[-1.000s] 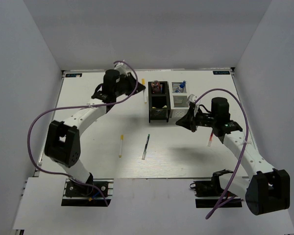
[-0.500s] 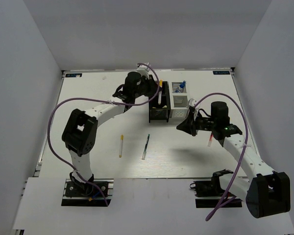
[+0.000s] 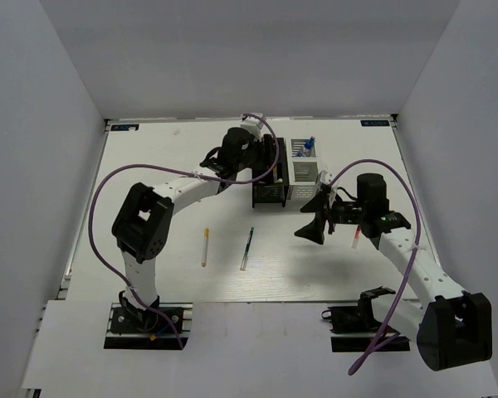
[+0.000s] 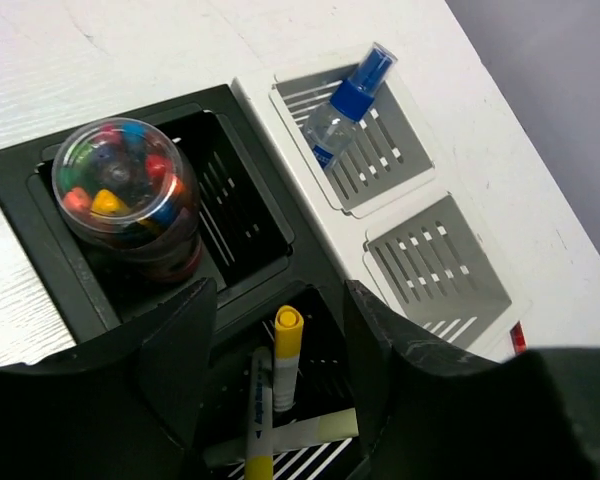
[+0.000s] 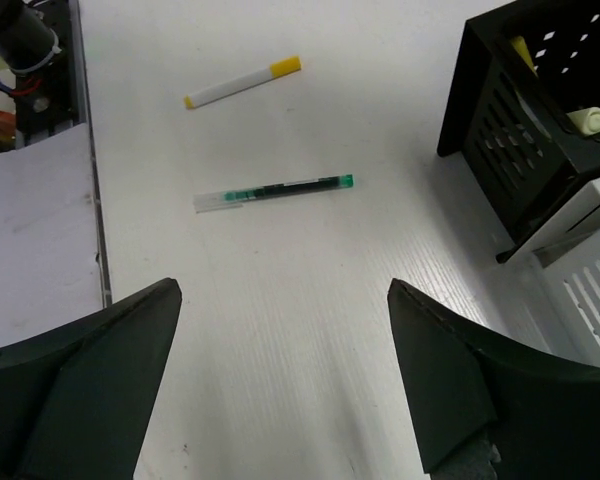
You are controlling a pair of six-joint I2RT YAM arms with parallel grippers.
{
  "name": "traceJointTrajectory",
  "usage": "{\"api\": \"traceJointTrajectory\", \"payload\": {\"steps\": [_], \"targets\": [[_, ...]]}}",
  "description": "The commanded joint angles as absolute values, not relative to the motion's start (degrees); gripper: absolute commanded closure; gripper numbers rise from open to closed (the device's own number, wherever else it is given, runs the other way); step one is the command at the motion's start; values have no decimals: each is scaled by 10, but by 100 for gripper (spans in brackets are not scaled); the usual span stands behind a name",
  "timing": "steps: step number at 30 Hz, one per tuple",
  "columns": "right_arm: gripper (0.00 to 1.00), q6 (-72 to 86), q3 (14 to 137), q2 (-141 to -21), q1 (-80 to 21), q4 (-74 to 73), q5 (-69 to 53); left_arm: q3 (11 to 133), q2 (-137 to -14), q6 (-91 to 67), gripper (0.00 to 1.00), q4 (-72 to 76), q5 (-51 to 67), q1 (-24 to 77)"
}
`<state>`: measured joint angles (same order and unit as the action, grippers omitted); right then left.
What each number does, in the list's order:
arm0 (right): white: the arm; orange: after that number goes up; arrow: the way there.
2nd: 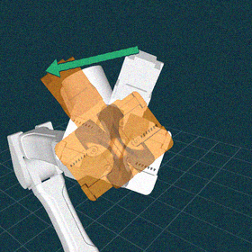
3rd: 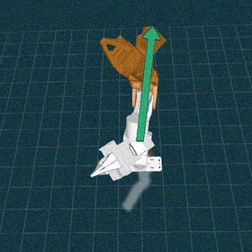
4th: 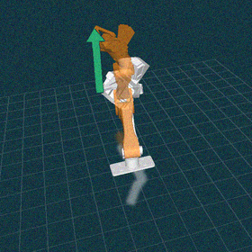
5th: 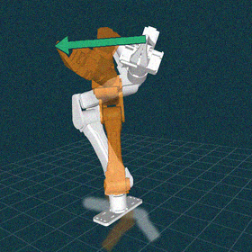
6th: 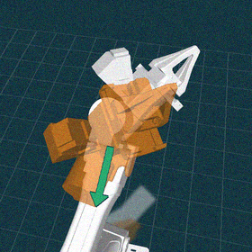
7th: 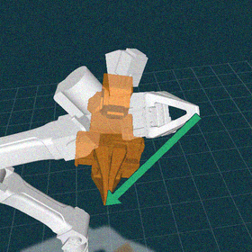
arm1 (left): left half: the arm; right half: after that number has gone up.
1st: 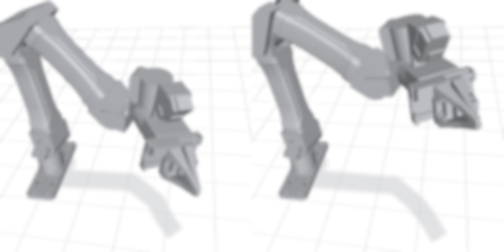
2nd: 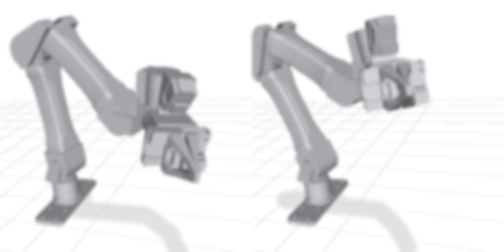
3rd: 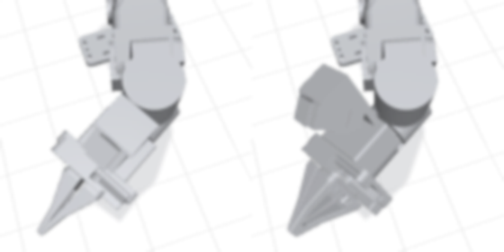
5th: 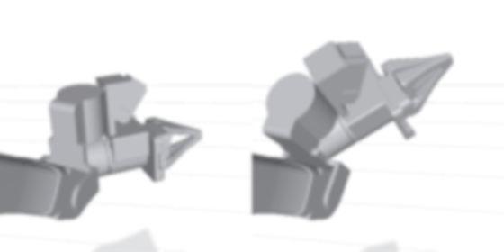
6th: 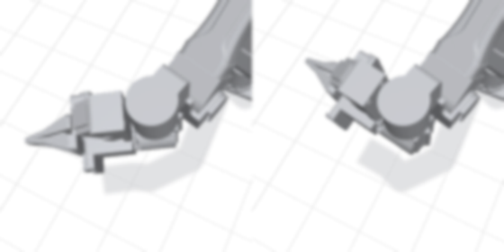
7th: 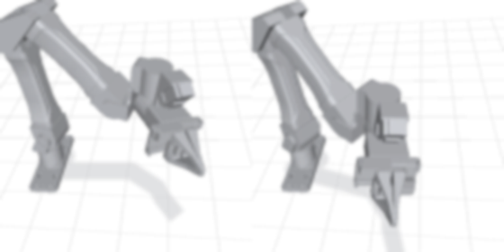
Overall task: Sort the stationery into containers
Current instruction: Place the stationery into the container, then grab a piece of stationery with the right arm
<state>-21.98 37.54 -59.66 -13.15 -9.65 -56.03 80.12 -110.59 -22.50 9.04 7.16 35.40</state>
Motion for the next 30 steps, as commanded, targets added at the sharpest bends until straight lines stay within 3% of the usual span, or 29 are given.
{"api": "traceJointTrajectory", "payload": {"steps": [1,4,5,8,9,11,14,17,20,26,30], "targets": [[11,-235,381,-605,-133,-105,-594,798,-1051,-214,36,96,51,358],[25,-258,395,-626,-140,-133,-582,788,-1017,-214,35,90,46,358],[35,-261,411,-644,-152,-140,-578,788,-1005,-214,35,90,37,358],[54,-282,437,-671,-184,-166,-555,753,-937,-202,35,70,28,358],[62,-281,441,-683,-192,-169,-535,726,-915,-202,31,62,21,358],[69,-280,457,-703,-221,-170,-520,691,-837,-197,27,41,16,350],[70,-269,489,-748,-274,-177,-486,601,-743,-208,12,13,-44,345],[64,-237,536,-807,-333,-185,-442,510,-614,-239,1,-40,-98,345],[64,-174,624,-895,-383,-206,-403,442,-500,-299,1,-116,-139,345],[54,-61,732,-997,-476,-200,-347,363,-342,-409,1,-264,-194,351],[53,67,785,-1049,-524,-184,-247,371,-274,-415,1,-329,-231,352]]}}
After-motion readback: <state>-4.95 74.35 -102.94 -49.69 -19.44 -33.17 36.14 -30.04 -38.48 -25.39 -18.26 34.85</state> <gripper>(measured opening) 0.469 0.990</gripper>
